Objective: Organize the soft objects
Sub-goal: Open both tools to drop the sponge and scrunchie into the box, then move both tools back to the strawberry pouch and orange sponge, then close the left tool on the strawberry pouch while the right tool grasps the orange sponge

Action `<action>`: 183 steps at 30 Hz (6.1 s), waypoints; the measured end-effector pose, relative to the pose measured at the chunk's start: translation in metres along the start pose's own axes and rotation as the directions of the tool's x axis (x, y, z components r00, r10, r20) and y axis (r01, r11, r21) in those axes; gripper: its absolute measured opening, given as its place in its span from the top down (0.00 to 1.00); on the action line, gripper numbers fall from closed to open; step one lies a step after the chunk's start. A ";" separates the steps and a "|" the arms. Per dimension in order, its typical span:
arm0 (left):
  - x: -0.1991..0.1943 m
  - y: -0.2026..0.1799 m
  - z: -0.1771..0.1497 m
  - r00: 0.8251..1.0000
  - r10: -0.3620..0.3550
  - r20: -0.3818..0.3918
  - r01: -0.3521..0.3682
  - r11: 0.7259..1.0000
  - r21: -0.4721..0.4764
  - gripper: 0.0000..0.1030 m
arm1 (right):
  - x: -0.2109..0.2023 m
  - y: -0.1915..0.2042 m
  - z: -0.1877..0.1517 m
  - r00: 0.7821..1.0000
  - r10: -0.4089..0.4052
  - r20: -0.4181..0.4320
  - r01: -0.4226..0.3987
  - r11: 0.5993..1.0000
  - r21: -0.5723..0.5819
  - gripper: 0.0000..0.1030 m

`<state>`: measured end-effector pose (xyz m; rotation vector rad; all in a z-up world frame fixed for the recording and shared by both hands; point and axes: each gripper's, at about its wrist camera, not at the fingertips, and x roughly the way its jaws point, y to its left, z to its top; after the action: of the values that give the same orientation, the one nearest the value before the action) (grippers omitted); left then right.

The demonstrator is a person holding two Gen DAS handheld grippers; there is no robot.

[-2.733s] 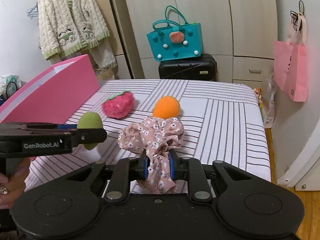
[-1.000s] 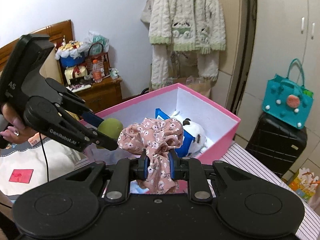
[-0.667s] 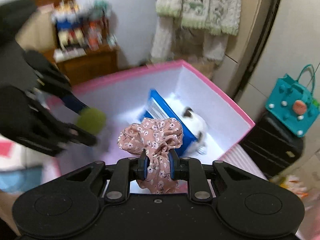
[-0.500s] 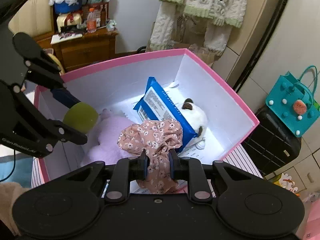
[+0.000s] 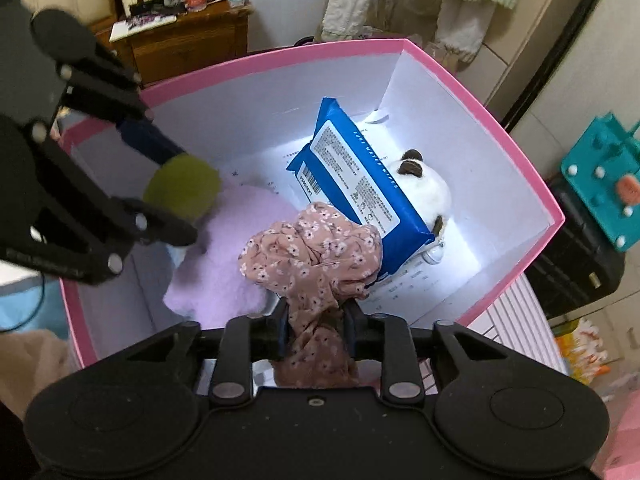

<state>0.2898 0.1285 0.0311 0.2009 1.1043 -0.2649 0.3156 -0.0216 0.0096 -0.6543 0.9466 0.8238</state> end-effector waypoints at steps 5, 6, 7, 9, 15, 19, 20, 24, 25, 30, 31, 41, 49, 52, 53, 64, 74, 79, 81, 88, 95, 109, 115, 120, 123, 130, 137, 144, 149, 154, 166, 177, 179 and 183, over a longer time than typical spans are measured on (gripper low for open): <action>-0.007 -0.003 0.001 0.998 0.050 0.032 -0.050 0.999 0.018 0.37 | -0.016 -0.007 -0.005 0.998 -0.001 0.070 -0.001 0.999 0.038 0.54; -0.008 -0.003 0.001 0.997 0.068 0.036 -0.069 0.997 0.020 0.33 | -0.020 -0.008 -0.006 0.996 0.001 0.087 -0.005 0.999 0.047 0.54; -0.009 -0.003 0.001 0.996 0.084 0.040 -0.085 0.996 0.022 0.32 | -0.022 -0.009 -0.008 0.994 0.004 0.106 -0.010 0.998 0.059 0.54; -0.011 -0.003 0.001 0.997 0.072 0.038 -0.073 0.997 0.019 0.28 | -0.029 -0.011 -0.011 0.991 0.014 0.137 -0.025 0.997 0.079 0.52; -0.021 -0.011 0.002 0.993 0.111 0.038 -0.113 0.992 0.050 0.14 | -0.047 -0.021 -0.023 0.977 0.037 0.211 -0.071 0.985 0.155 0.51; -0.036 -0.014 -0.004 0.992 0.090 0.090 -0.094 0.995 0.044 0.14 | -0.057 -0.024 -0.031 0.966 0.052 0.252 -0.100 0.978 0.185 0.51; -0.040 -0.015 -0.006 0.993 0.079 0.093 -0.082 0.996 0.036 0.14 | -0.059 -0.024 -0.032 0.964 0.053 0.260 -0.104 0.977 0.186 0.51; -0.053 -0.018 -0.013 0.993 0.056 0.100 -0.059 0.998 0.020 0.14 | -0.074 -0.021 -0.043 0.955 0.057 0.290 -0.118 0.974 0.195 0.51; -0.058 -0.019 -0.015 0.993 0.056 0.104 -0.058 0.998 0.017 0.14 | -0.079 -0.019 -0.045 0.953 0.058 0.299 -0.120 0.973 0.195 0.51; -0.079 -0.026 -0.023 0.988 0.082 0.129 -0.082 0.997 -0.009 0.14 | -0.104 -0.010 -0.061 0.938 0.048 0.343 -0.122 0.973 0.196 0.51; -0.084 -0.028 -0.026 0.987 0.086 0.134 -0.085 0.996 -0.010 0.14 | -0.110 -0.008 -0.066 0.935 0.043 0.353 -0.118 0.974 0.194 0.51; -0.111 -0.058 -0.038 0.981 0.068 0.180 -0.076 0.996 0.037 0.14 | -0.158 0.009 -0.109 0.895 -0.010 0.445 -0.078 0.981 0.177 0.50; -0.115 -0.095 -0.040 0.977 0.046 0.207 -0.070 0.991 0.112 0.14 | -0.176 0.015 -0.147 0.872 -0.081 0.483 -0.012 0.983 0.185 0.47; -0.113 -0.108 -0.039 0.980 0.027 0.197 -0.054 0.990 0.133 0.14 | -0.180 0.014 -0.160 0.872 -0.101 0.479 0.003 0.980 0.201 0.46; -0.112 -0.112 -0.039 0.980 0.019 0.196 -0.046 0.989 0.138 0.14 | -0.181 0.013 -0.164 0.871 -0.106 0.480 0.005 0.978 0.207 0.45; -0.093 -0.179 -0.045 0.987 -0.055 0.151 0.011 0.960 0.281 0.14 | -0.187 0.000 -0.225 0.871 -0.186 0.454 0.038 0.948 0.316 0.41; -0.067 -0.230 -0.034 0.968 -0.176 0.180 0.112 0.942 0.316 0.14 | -0.163 -0.025 -0.279 0.883 -0.248 0.399 0.067 0.908 0.414 0.36; -0.049 -0.245 -0.031 0.944 -0.224 0.244 0.142 0.939 0.314 0.14 | -0.149 -0.042 -0.305 0.877 -0.286 0.385 0.097 0.893 0.440 0.33; -0.039 -0.247 -0.028 0.929 -0.244 0.278 0.159 0.942 0.294 0.14 | -0.139 -0.053 -0.315 0.880 -0.279 0.384 0.079 0.884 0.460 0.33; -0.010 -0.245 -0.009 0.884 -0.239 0.402 0.166 0.964 0.208 0.14 | -0.102 -0.087 -0.337 0.872 -0.282 0.399 0.044 0.859 0.511 0.32; 0.019 -0.249 0.009 0.847 -0.195 0.494 0.143 0.979 0.142 0.12 | -0.068 -0.116 -0.338 0.838 -0.338 0.428 0.065 0.841 0.537 0.30; 0.077 -0.258 0.039 0.868 -0.100 0.487 0.131 0.991 -0.030 0.07 | -0.022 -0.133 -0.301 0.865 -0.333 0.375 0.135 0.875 0.465 0.29; 0.098 -0.251 0.049 0.887 0.015 0.462 0.040 0.993 -0.109 0.06 | -0.013 -0.142 -0.299 0.871 -0.337 0.357 0.123 0.854 0.505 0.29; 0.107 -0.238 0.053 0.894 0.021 0.447 0.060 0.984 -0.166 0.06 | -0.007 -0.144 -0.292 0.874 -0.330 0.358 0.111 0.850 0.515 0.29; 0.115 -0.235 0.057 0.905 0.024 0.425 0.060 0.981 -0.184 0.06 | -0.005 -0.147 -0.288 0.874 -0.333 0.355 0.103 0.839 0.534 0.29; 0.131 -0.228 0.064 0.926 0.033 0.377 0.061 0.970 -0.234 0.06 | 0.000 -0.150 -0.283 0.872 -0.327 0.365 0.079 0.828 0.555 0.29; 0.139 -0.227 0.063 0.925 0.054 0.375 0.044 0.968 -0.248 0.06 | 0.002 -0.155 -0.281 0.869 -0.324 0.374 0.056 0.815 0.577 0.29; 0.142 -0.237 0.064 0.920 0.117 0.375 -0.043 0.979 -0.200 0.10 | 0.002 -0.151 -0.281 0.866 -0.340 0.366 0.077 0.815 0.574 0.29; 0.142 -0.237 0.063 0.917 0.120 0.381 -0.045 0.979 -0.200 0.10 | 0.001 -0.150 -0.281 0.865 -0.351 0.359 0.088 0.810 0.580 0.29; 0.138 -0.234 0.059 0.908 0.125 0.400 -0.033 0.972 -0.231 0.28 | -0.002 -0.148 -0.280 0.854 -0.371 0.365 0.098 0.803 0.588 0.30; 0.129 -0.226 0.051 0.899 0.064 0.433 0.050 0.967 -0.249 0.56 | -0.004 -0.144 -0.282 0.858 -0.358 0.368 0.091 0.812 0.576 0.55; 0.111 -0.224 0.028 0.888 -0.015 0.459 0.137 0.962 -0.235 0.57 | -0.018 -0.127 -0.281 0.858 -0.346 0.379 0.068 0.808 0.585 0.55; 0.105 -0.224 0.023 0.884 -0.034 0.466 0.156 0.961 -0.227 0.57 | -0.020 -0.126 -0.285 0.861 -0.337 0.380 0.052 0.803 0.594 0.55; 0.092 -0.225 0.015 0.873 -0.045 0.486 0.166 0.964 -0.209 0.57 | -0.024 -0.119 -0.288 0.869 -0.317 0.381 0.025 0.796 0.605 0.55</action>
<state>0.2722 -0.1002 -0.0511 -0.1457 0.6441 -0.2567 0.2827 -0.3186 -0.0810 0.0134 0.6254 0.4405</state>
